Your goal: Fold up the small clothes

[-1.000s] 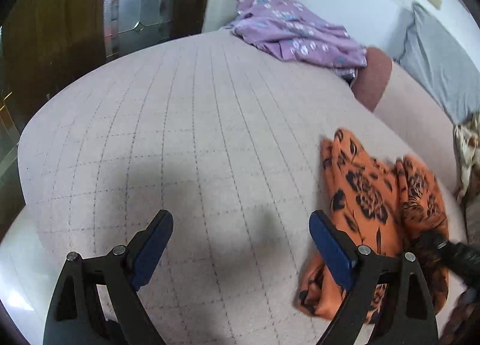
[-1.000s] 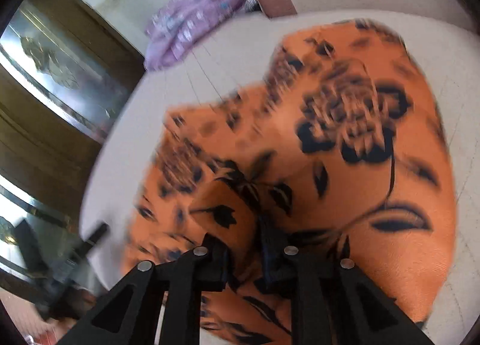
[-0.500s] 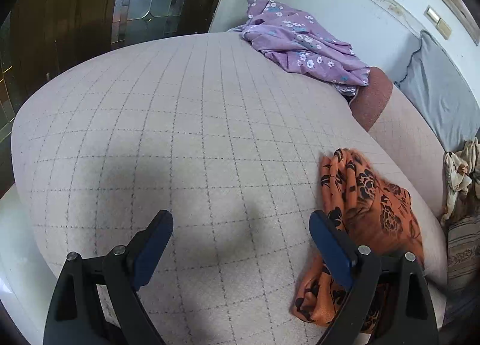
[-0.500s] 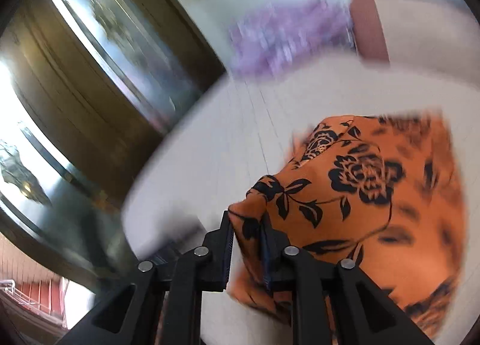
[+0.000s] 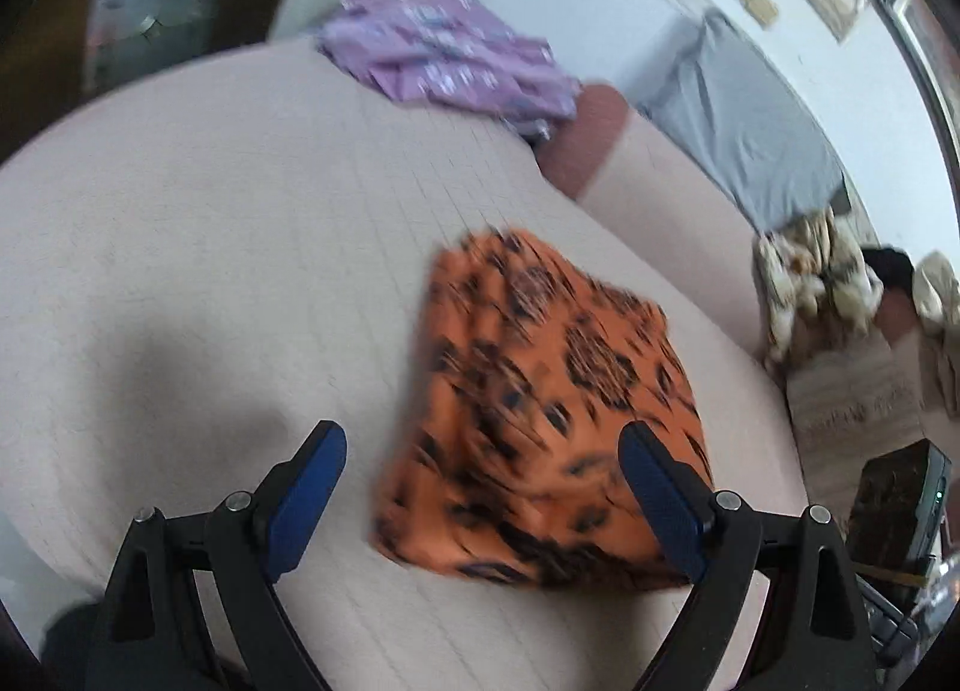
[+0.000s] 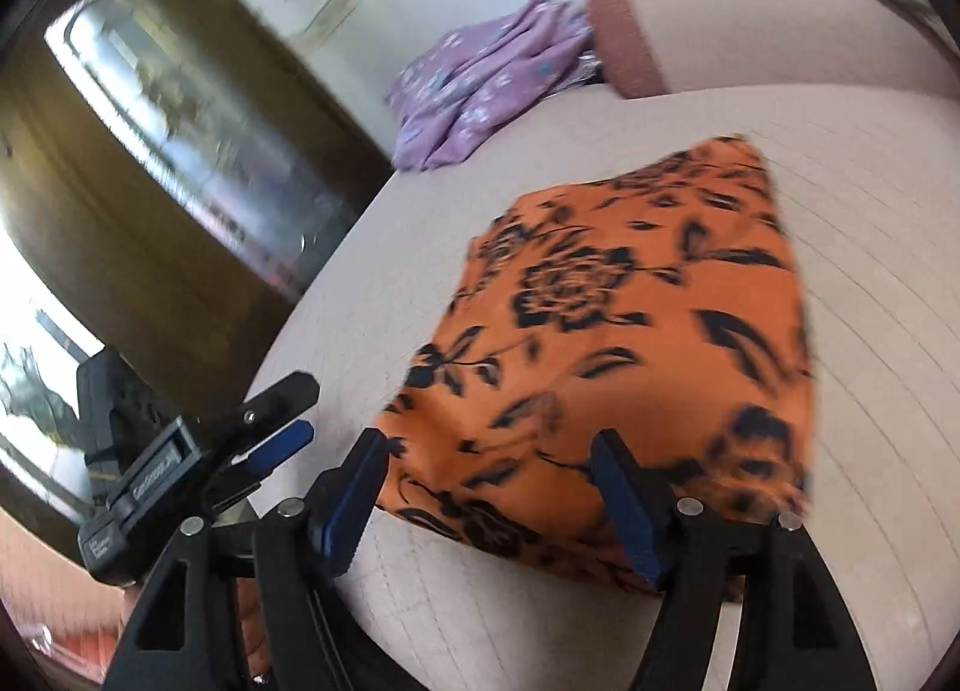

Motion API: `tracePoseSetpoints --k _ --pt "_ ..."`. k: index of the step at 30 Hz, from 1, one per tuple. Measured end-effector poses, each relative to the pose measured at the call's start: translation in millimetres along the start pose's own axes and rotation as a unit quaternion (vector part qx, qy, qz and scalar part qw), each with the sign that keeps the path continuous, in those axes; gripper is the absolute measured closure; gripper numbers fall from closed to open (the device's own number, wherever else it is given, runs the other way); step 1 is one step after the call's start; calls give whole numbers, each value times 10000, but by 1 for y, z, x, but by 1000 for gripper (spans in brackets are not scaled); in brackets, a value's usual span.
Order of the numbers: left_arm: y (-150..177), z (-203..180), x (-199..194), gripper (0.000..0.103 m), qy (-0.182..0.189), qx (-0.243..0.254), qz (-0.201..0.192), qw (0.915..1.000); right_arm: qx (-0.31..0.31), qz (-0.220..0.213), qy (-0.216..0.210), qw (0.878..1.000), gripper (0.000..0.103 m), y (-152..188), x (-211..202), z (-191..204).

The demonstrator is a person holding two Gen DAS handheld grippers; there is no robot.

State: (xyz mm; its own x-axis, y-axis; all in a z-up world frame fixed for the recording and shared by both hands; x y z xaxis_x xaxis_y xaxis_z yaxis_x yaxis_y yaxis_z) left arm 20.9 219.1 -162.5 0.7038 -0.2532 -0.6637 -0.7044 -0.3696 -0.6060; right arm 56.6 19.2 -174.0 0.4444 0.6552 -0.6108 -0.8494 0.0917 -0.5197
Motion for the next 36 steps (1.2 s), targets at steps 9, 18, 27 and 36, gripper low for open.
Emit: tracePoseSetpoints --k 9,18,27,36 --pt "8 -19 37 44 -167 20 722 9973 473 -225 -159 9985 29 12 -45 -36" --pt "8 -18 57 91 -404 132 979 9943 636 -329 -304 9970 29 15 -55 -48" --pt "22 -17 19 92 -1023 764 148 9917 681 -362 -187 9968 29 13 -58 -57" --pt "42 16 41 89 -713 198 595 9955 543 -156 -47 9984 28 16 -48 -49"
Point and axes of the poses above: each gripper's, at about its wrist camera, not at the fingertips, and x roughly the way its jaws point, z to its left, y to its underside, the point moved 6 cm from there along x, roughly the way its jaws point, and after that the axes turned 5 degrees about x, right-handed, at the moved point
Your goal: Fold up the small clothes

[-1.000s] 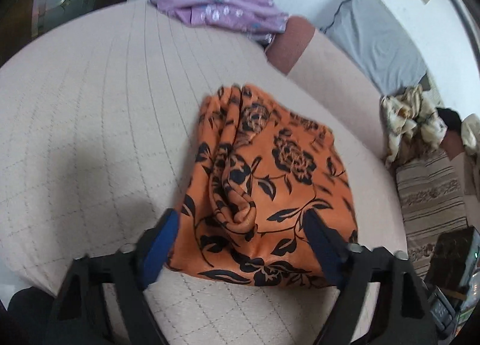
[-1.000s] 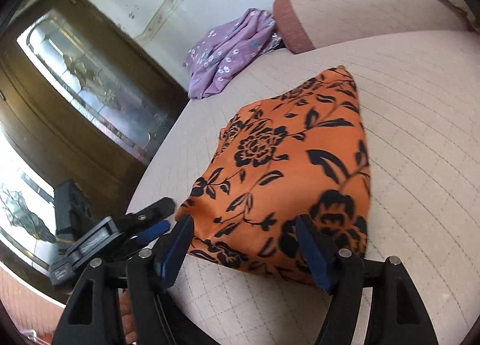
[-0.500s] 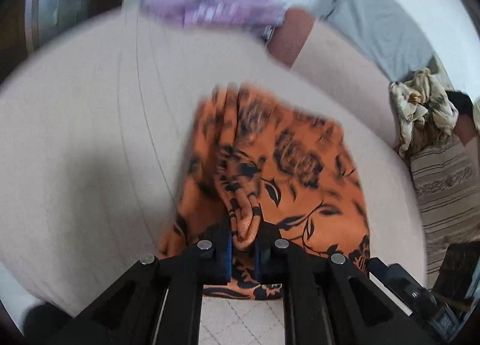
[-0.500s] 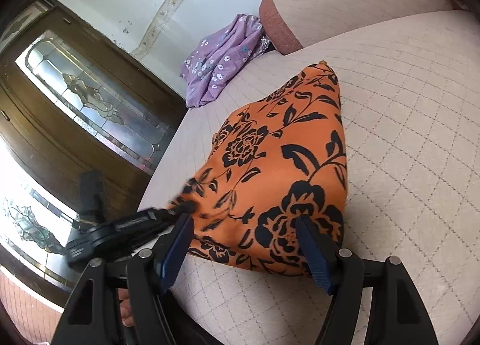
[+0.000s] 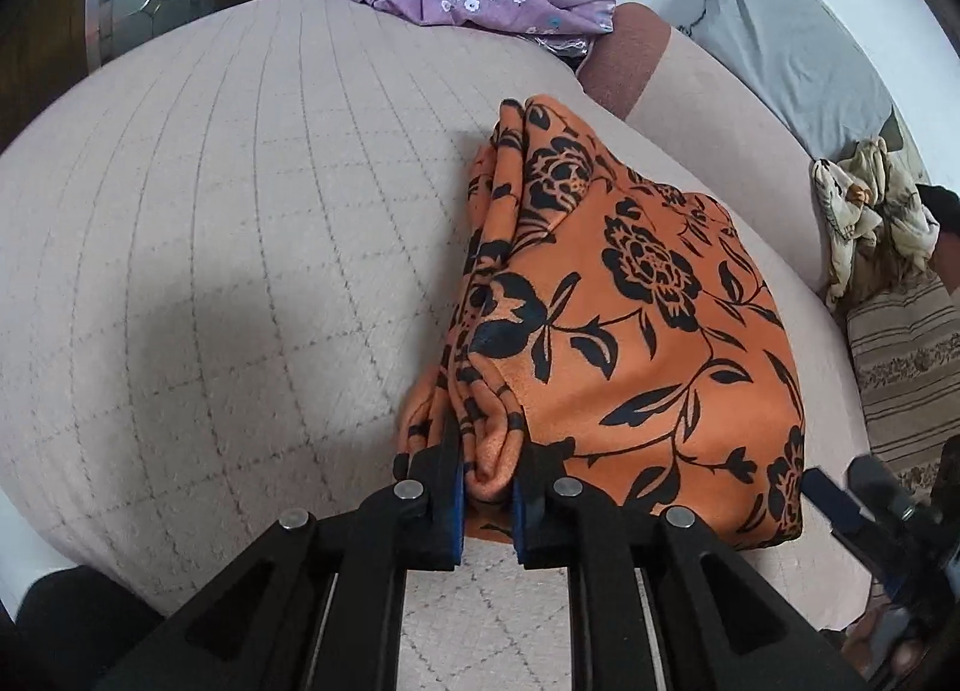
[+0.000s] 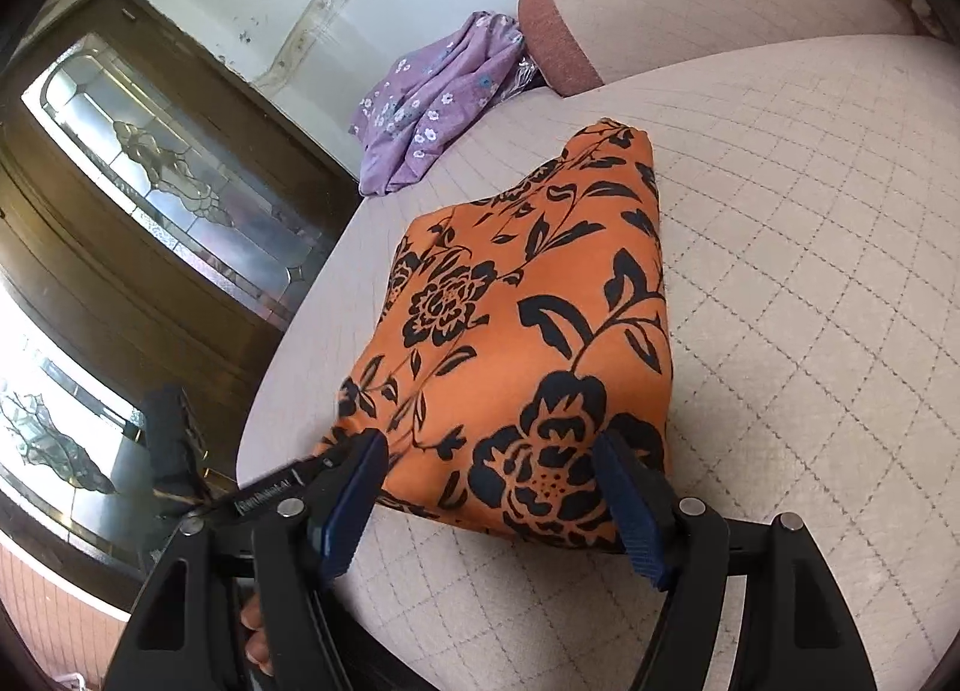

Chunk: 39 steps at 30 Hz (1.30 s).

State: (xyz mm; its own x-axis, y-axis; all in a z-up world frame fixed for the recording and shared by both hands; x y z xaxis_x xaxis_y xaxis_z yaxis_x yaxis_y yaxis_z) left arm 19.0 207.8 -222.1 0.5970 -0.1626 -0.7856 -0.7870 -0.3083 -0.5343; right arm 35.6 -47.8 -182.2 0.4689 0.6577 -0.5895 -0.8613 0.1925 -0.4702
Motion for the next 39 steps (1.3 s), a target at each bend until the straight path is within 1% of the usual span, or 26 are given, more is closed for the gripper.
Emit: tracePoseSetpoints --k 5,7,8,9,10,11,12,13,15,16,17,19,20,21,22,24,26,28,30,32,33,34,36,37,38,39 --pt "-2 -4 -1 89 -88 99 -11 9999 -137 -19 -161 9998 26 -7 1 15" --pt "-3 -8 -2 87 -175 177 34 9997 -27 209 -315 9993 17 -2 16 12" --pt "-7 -12 -6 85 -217 203 75 9995 66 429 -280 9987 17 2 28 5" --pt "-10 -14 -13 84 -297 219 71 9993 270 738 -96 9969 17 9 43 -9" --pt "-17 -17 -26 84 -450 270 -94 9986 332 724 -156 9967 17 10 44 -11" --pt "-27 -23 -41 83 -532 365 -392 9971 298 627 -234 9973 17 9 41 -9" --pt "-35 -28 -52 76 -512 446 -614 9958 281 652 -257 9971 17 9 40 -8" --pt "-42 -34 -59 64 -447 491 -742 9950 270 675 -271 9970 17 9 40 -8" --pt "-57 -53 -61 54 -178 670 -918 9934 287 671 -340 9968 17 10 40 -11" --pt "-61 -60 -54 53 -165 789 -907 9926 303 658 -371 9967 17 10 40 -12" --pt "-63 -63 -38 53 -270 903 -754 9927 308 656 -384 9966 17 11 39 -12" --pt "-54 -56 9 56 -693 963 -8 9929 300 702 -402 9963 17 13 35 -11" --pt "-45 -44 32 56 -969 941 387 9901 309 717 -434 9960 17 12 31 -10" --pt "-42 -39 38 54 -1193 1039 282 9870 345 705 -550 9954 17 7 22 -10" --pt "-39 -38 36 53 -1222 1157 143 9856 367 605 -633 9955 17 2 12 -10" --pt "-35 -34 35 53 -1084 1015 198 9887 438 154 -690 9965 17 -18 -14 -18" --pt "-34 -29 36 52 -980 942 212 9905 791 -203 -583 9950 17 -43 -23 -43" --pt "-33 -25 36 49 -929 883 199 9915 1327 -128 -474 9899 16 -59 -8 -73" --pt "-33 -27 36 47 -939 948 175 9909 1812 99 -606 9815 16 -67 16 -94" --pt "-33 -24 31 47 -953 969 194 9905 1897 427 -651 9788 22 -66 39 -96" --pt "-33 -26 24 49 -968 952 205 9905 1756 770 -607 9796 51 -60 56 -91" --pt "-37 -30 16 50 -994 929 162 9906 1622 964 -474 9809 58 -56 66 -89" --pt "-51 -47 -10 51 -781 1044 -358 9908 1486 892 -245 9846 60 -51 70 -86" --pt "-57 -56 -19 50 -701 1171 -599 9888 1428 851 -186 9859 60 -51 68 -84" --pt "-60 -65 -23 50 -698 1329 -730 9860 1200 831 -8 9893 61 -51 66 -79" --pt "-63 -74 -17 50 -791 1535 -702 9825 935 837 180 9919 61 -51 66 -75"
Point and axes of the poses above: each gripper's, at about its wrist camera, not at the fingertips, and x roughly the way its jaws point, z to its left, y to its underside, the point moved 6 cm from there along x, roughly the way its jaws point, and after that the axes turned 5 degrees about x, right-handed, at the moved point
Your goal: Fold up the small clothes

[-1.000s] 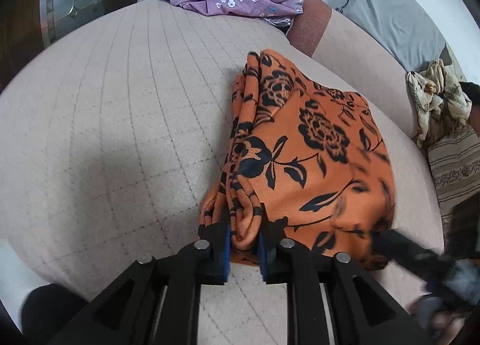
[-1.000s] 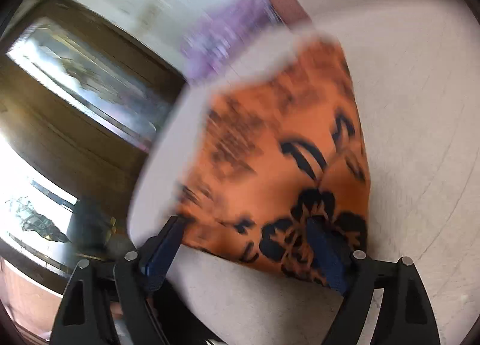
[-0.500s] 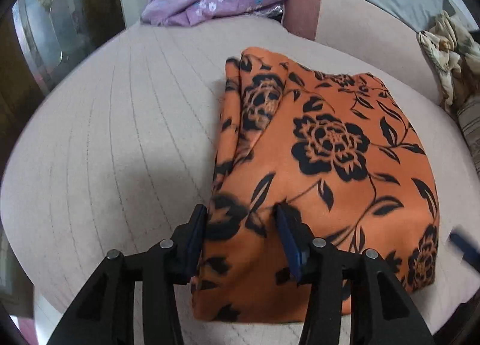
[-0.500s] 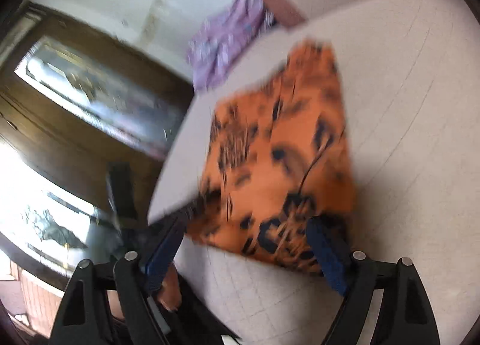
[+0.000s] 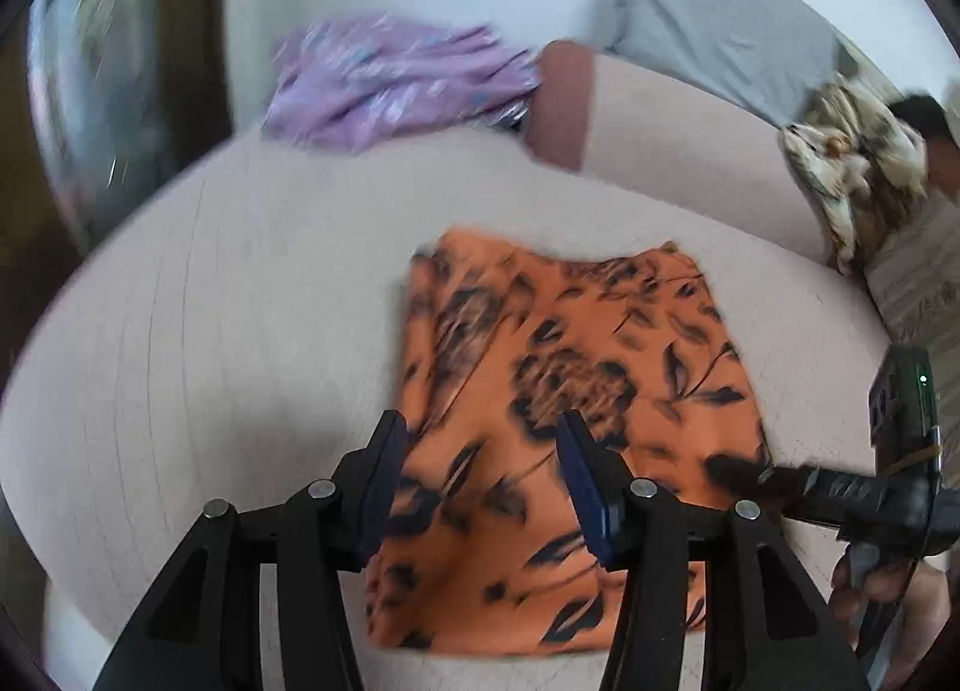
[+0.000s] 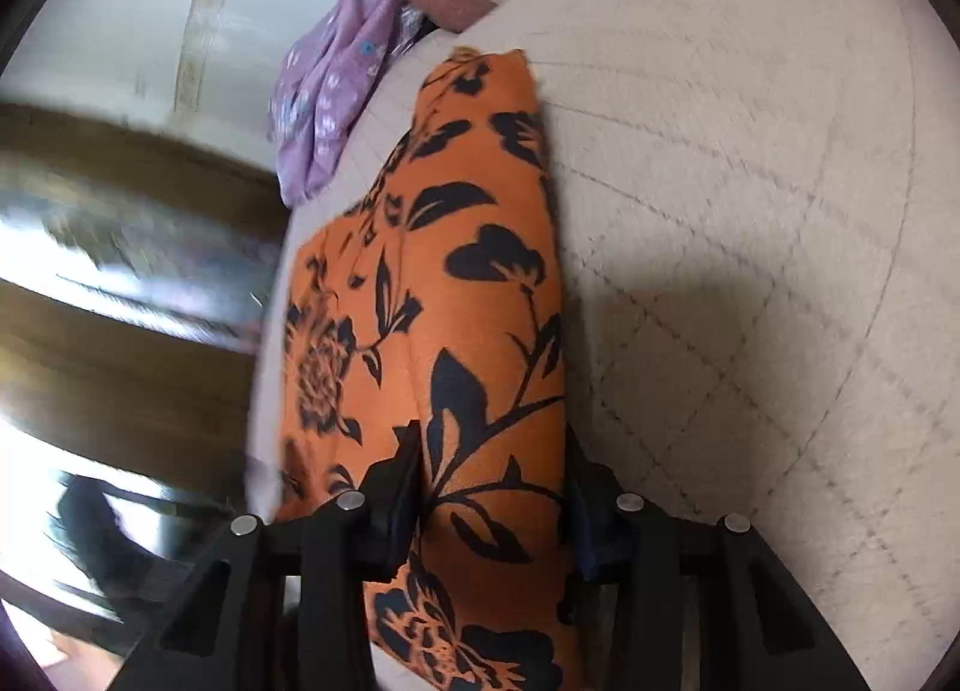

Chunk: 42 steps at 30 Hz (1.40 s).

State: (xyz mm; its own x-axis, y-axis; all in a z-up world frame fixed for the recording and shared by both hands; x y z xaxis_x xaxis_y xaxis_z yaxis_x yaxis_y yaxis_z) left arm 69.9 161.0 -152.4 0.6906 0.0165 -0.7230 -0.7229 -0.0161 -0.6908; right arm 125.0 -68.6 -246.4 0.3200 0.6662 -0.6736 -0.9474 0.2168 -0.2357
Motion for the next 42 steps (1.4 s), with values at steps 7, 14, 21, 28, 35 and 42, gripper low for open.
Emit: tracePoseSetpoints --k 7,14,21,28,35,42 --pt "28 -9 49 46 -458 468 621 9959 -553 -71 278 9981 32 -5 -17 4" --pt "34 -9 48 46 -357 350 567 9971 1200 -163 -860 9889 33 -65 -19 -31" --pt "35 -10 49 45 -358 414 486 9973 -1099 -136 1003 9888 64 -43 -1 16" --pt "35 -10 47 45 -330 386 459 9977 485 -584 -410 9963 22 -68 -35 -10" --pt "16 6 27 46 385 -43 449 9982 -189 -213 376 9989 57 -57 -5 -1" --pt "-50 55 60 48 1008 -825 736 9887 -1172 -1191 796 9827 31 -35 -56 43"
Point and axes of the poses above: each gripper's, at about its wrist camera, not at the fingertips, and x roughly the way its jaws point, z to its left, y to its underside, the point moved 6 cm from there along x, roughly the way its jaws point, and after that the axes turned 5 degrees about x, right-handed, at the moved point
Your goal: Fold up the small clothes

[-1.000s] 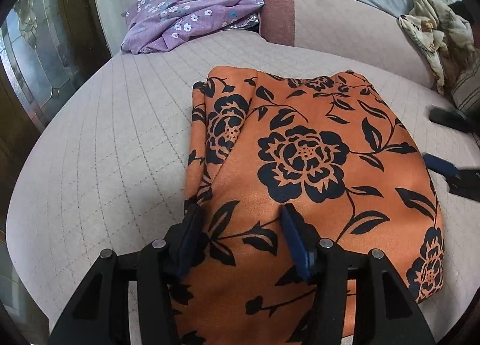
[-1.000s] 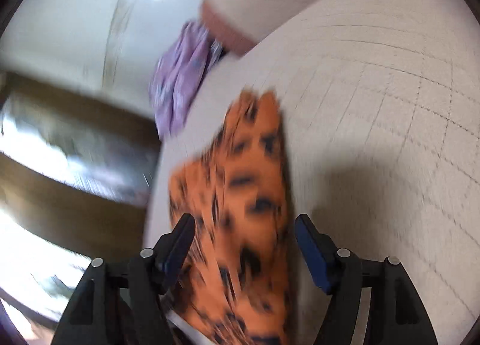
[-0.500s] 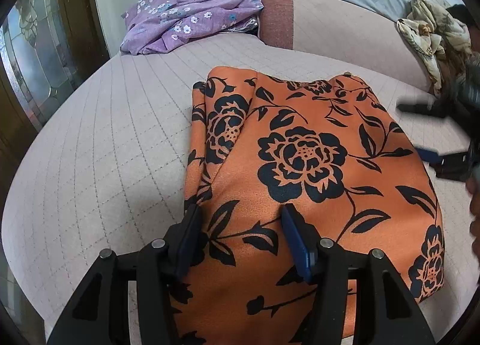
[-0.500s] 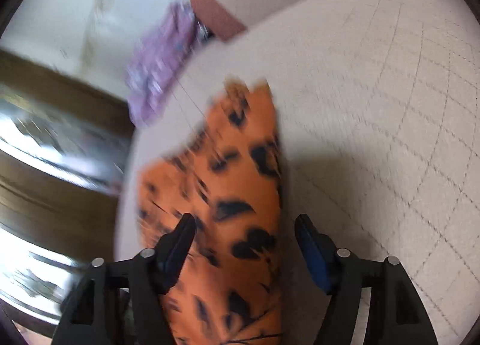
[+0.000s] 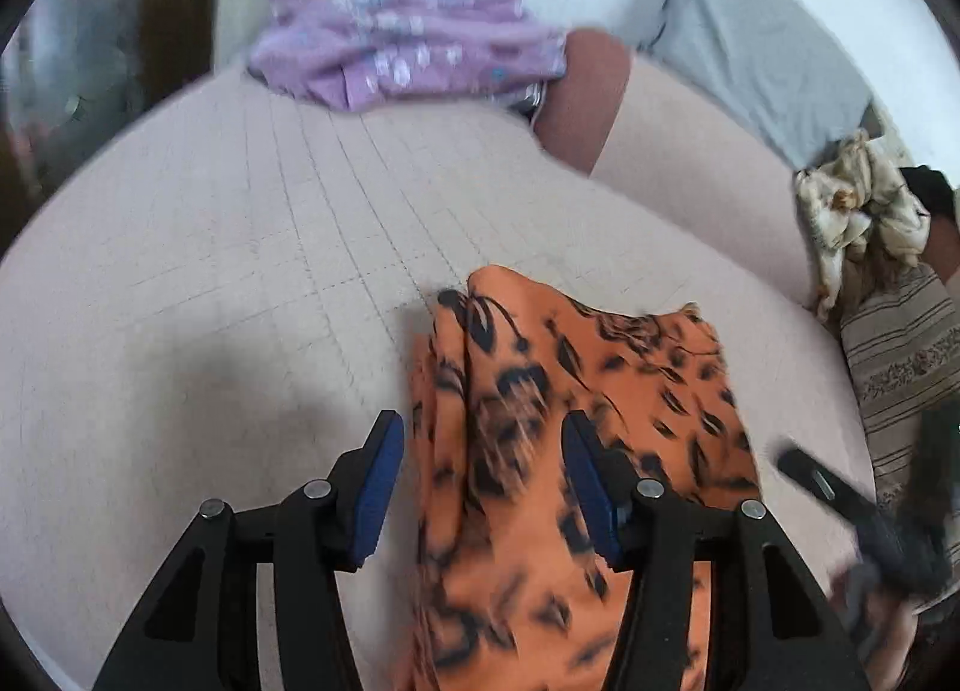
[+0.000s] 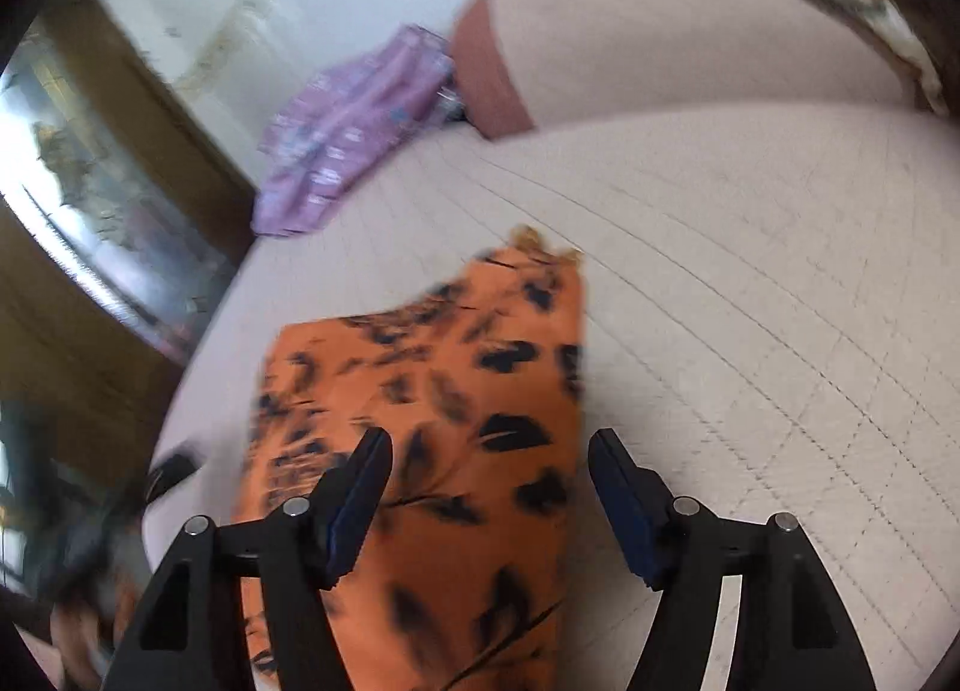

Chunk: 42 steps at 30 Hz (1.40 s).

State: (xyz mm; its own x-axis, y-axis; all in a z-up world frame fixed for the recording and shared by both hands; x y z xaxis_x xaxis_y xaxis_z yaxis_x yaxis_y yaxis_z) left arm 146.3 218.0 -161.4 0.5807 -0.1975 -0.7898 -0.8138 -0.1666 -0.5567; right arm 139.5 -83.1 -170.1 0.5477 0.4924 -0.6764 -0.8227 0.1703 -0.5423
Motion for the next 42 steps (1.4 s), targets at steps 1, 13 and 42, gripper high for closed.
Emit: tracePoseSetpoints --k 1,13,42 --pt "-6 3 19 51 160 -84 288 9994 -41 -39 -96 9999 31 2 -2 9" --pt "-1 29 43 60 588 -1024 658 9908 -694 492 -413 9955 24 54 29 41" --pt "110 -30 -72 40 -919 299 -58 9953 985 413 -889 9903 18 137 -55 -13"
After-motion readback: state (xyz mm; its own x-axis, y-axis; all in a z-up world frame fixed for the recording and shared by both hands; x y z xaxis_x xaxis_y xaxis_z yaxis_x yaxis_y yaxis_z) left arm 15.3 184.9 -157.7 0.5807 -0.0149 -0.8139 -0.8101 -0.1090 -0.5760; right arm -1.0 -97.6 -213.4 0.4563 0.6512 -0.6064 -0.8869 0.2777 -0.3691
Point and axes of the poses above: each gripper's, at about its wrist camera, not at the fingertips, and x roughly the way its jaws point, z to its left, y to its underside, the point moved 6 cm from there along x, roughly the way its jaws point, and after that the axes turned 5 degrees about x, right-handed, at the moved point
